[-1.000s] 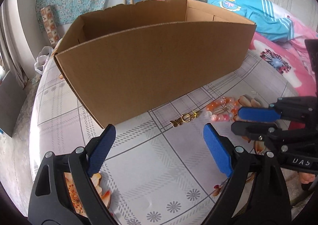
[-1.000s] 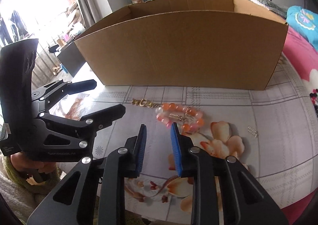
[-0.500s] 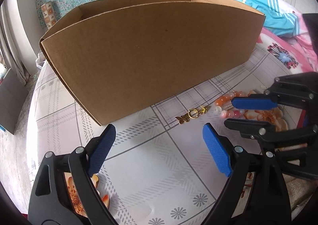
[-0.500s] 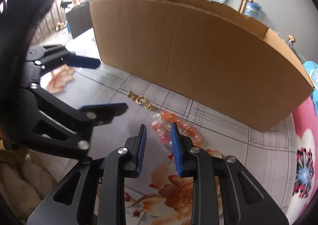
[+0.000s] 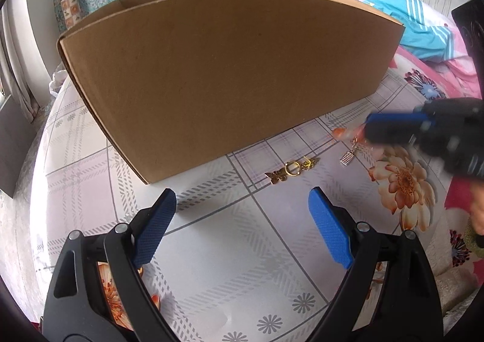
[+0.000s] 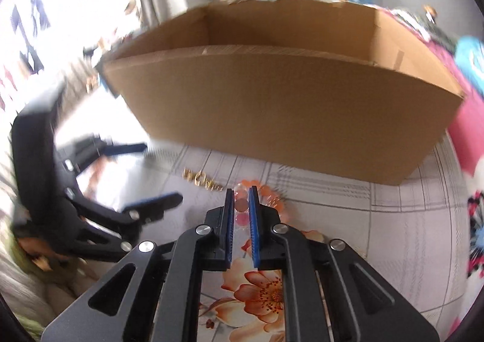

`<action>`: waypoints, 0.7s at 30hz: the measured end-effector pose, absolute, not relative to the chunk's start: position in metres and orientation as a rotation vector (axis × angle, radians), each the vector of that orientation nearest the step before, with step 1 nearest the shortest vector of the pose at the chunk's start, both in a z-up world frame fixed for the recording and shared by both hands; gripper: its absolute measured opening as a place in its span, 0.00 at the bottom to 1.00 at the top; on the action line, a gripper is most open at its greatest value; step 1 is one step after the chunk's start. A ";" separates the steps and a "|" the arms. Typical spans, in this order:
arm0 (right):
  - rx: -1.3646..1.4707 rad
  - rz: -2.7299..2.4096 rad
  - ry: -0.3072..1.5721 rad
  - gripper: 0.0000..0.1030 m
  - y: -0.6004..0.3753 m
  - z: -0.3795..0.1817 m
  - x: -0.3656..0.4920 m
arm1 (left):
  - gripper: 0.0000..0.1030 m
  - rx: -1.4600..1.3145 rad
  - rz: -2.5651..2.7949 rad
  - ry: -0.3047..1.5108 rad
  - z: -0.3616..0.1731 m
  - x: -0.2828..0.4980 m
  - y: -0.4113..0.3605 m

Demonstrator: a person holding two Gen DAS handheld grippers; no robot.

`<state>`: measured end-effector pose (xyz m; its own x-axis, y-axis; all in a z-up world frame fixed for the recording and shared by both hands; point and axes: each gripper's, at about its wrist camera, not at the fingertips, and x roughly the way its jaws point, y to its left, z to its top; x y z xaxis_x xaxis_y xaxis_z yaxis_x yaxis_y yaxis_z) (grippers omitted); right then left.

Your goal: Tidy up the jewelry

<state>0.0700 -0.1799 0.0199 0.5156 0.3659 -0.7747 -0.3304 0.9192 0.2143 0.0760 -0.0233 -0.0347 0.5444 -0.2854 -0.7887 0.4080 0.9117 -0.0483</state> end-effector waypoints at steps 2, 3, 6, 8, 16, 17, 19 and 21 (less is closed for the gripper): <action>0.151 0.432 0.934 0.09 -0.199 0.023 0.074 | 0.82 0.139 -0.413 0.907 -0.035 0.076 -0.022; 0.214 0.445 0.931 0.09 -0.206 0.024 0.076 | 0.82 0.140 -0.412 0.907 -0.035 0.076 -0.022; 0.353 0.472 0.913 0.09 -0.225 0.027 0.076 | 0.82 0.152 -0.410 0.905 -0.035 0.074 -0.024; 0.380 0.457 0.896 0.09 -0.229 0.032 0.073 | 0.82 0.158 -0.406 0.906 -0.036 0.073 -0.025; 0.354 0.341 0.824 0.09 -0.260 0.046 0.068 | 0.82 0.166 -0.398 0.908 -0.036 0.073 -0.025; 0.339 0.319 0.820 0.09 -0.260 0.045 0.070 | 0.82 0.169 -0.397 0.908 -0.036 0.074 -0.024; 0.290 0.256 0.814 0.09 -0.267 0.045 0.074 | 0.82 0.172 -0.395 0.908 -0.037 0.074 -0.025; 0.215 0.195 0.814 0.10 -0.267 0.042 0.078 | 0.82 0.175 -0.393 0.908 -0.037 0.074 -0.026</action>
<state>0.0780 -0.2666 0.0422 0.6706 0.2538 -0.6970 -0.0892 0.9604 0.2639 0.0736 -0.0265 -0.0368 0.5506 -0.2569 -0.7942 0.4031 0.9150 -0.0165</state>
